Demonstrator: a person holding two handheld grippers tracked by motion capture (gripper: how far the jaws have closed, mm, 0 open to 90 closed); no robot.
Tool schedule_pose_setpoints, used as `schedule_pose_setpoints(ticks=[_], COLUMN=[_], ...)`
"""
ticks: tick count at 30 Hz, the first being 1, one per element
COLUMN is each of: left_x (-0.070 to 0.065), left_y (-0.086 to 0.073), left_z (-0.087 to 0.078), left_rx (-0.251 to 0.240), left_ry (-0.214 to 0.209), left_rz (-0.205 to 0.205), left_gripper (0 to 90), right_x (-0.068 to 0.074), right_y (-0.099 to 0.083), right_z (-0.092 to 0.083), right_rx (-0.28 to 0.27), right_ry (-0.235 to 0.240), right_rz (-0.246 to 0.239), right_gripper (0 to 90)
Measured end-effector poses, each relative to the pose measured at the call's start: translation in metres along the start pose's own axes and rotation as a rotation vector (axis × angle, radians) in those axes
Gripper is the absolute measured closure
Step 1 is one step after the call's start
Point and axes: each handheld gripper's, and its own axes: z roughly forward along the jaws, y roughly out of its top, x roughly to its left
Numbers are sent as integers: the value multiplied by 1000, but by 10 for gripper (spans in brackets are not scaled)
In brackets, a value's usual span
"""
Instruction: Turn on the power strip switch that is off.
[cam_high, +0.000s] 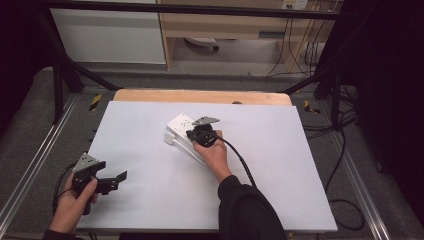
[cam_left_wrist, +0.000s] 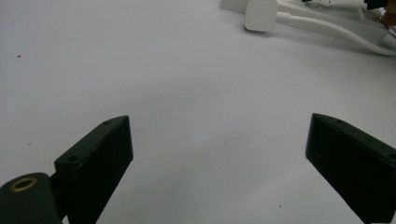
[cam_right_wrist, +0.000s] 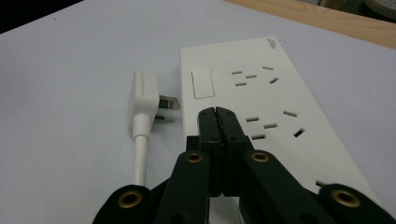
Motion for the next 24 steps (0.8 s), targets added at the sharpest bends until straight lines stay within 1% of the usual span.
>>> schedule_pose_setpoints(ticks=[13,17,18,20,22,24], left_x=[0,0,0,0,0,0], left_y=[0,0,0,0,0,0], left_z=[0,0,0,0,0,0], left_rx=[3,4,4,5,4,3], left_ry=[1,1,1,1,1,0], left_rz=[1,0,1,1,0,0], left_gripper=[75,75,76,75,75,75], right_x=[0,0,1,1,0,0], right_y=[0,0,0,0,0,0], right_z=[0,0,1,1,1,1], right_rx=[-2,3,22,17,19,20], right_ry=[-3,-2,-6,-9,-4,-2], right_rz=[-9,-7,-5,-19,-4,0], right_gripper=[900,900,900,900,900,900])
